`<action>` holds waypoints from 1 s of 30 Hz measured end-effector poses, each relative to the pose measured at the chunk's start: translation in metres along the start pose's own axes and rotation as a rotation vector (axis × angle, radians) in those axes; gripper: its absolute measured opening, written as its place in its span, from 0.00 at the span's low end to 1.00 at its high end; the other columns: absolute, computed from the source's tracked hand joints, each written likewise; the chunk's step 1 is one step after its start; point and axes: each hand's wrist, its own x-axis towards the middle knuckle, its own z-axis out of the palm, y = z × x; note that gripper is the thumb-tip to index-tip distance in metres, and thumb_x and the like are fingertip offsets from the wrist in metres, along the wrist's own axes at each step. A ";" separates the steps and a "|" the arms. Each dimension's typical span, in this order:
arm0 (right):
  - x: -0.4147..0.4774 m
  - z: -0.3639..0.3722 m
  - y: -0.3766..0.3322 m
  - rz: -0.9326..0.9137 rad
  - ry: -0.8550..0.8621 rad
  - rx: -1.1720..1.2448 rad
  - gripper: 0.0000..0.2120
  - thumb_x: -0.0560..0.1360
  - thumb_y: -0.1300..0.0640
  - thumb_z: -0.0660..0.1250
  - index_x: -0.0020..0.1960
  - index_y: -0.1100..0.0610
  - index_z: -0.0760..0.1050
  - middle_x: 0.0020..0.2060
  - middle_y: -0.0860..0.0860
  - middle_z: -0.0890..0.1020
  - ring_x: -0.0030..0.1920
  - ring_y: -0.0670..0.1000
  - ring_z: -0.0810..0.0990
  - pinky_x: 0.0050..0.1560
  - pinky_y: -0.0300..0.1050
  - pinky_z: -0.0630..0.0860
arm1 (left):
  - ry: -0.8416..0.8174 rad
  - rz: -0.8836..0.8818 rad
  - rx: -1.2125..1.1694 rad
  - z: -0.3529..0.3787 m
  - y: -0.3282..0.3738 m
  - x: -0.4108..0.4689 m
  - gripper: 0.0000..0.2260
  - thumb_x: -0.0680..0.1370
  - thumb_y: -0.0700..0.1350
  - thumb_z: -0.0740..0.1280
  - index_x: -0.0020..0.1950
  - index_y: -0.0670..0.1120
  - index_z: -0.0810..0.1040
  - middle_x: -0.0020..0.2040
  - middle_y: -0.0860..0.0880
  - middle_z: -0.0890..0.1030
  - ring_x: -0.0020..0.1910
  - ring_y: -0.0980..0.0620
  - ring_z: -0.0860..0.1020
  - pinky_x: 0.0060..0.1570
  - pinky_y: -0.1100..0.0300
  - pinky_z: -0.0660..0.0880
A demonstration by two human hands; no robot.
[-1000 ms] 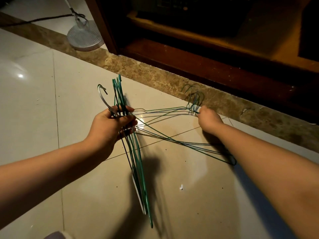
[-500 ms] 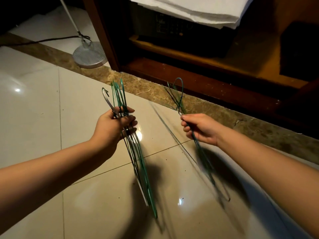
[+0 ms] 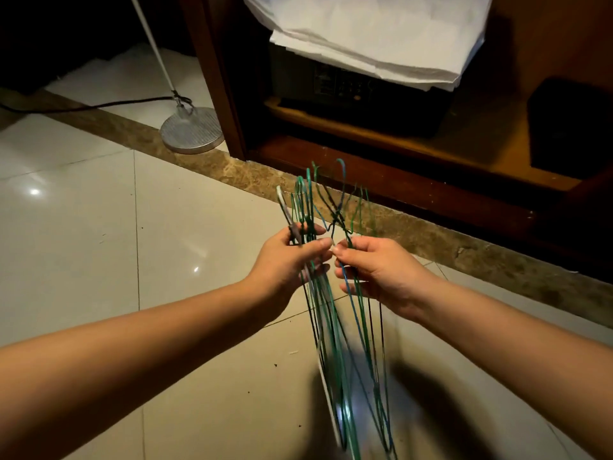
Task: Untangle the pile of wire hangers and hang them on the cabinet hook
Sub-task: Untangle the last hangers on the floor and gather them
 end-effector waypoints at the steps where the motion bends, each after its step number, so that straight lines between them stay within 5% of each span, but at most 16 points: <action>1: -0.001 0.005 0.000 -0.013 0.001 -0.001 0.06 0.77 0.61 0.63 0.42 0.55 0.76 0.31 0.47 0.77 0.30 0.40 0.78 0.31 0.35 0.77 | -0.002 0.005 -0.008 0.000 0.000 -0.001 0.07 0.74 0.35 0.66 0.50 0.42 0.73 0.45 0.41 0.80 0.44 0.47 0.79 0.48 0.54 0.78; 6: -0.001 0.023 -0.004 -0.057 0.009 0.016 0.03 0.77 0.61 0.64 0.46 0.57 0.76 0.35 0.50 0.78 0.30 0.40 0.78 0.30 0.34 0.77 | 0.058 0.024 -0.053 -0.007 0.004 -0.003 0.17 0.74 0.36 0.67 0.61 0.40 0.69 0.53 0.37 0.79 0.48 0.43 0.79 0.43 0.55 0.79; 15: 0.003 0.033 -0.001 -0.070 0.072 -0.213 0.10 0.80 0.55 0.58 0.43 0.53 0.75 0.32 0.50 0.73 0.33 0.47 0.77 0.28 0.35 0.75 | 0.070 0.001 0.037 -0.016 0.008 -0.007 0.09 0.75 0.33 0.64 0.48 0.47 0.77 0.41 0.46 0.80 0.39 0.52 0.79 0.39 0.62 0.76; 27: 0.003 0.036 0.003 -0.203 0.175 -0.248 0.09 0.78 0.56 0.61 0.43 0.57 0.77 0.31 0.51 0.74 0.30 0.44 0.76 0.27 0.35 0.74 | 0.059 0.031 0.010 -0.014 0.010 0.001 0.11 0.73 0.30 0.65 0.45 0.46 0.76 0.41 0.46 0.79 0.42 0.49 0.80 0.51 0.50 0.76; 30: 0.002 0.032 0.000 -0.243 0.251 -0.280 0.11 0.79 0.56 0.59 0.40 0.56 0.76 0.29 0.49 0.73 0.27 0.43 0.75 0.25 0.35 0.71 | 0.070 0.018 -0.028 -0.017 0.012 0.002 0.11 0.74 0.29 0.64 0.46 0.46 0.75 0.39 0.45 0.78 0.36 0.51 0.80 0.43 0.56 0.77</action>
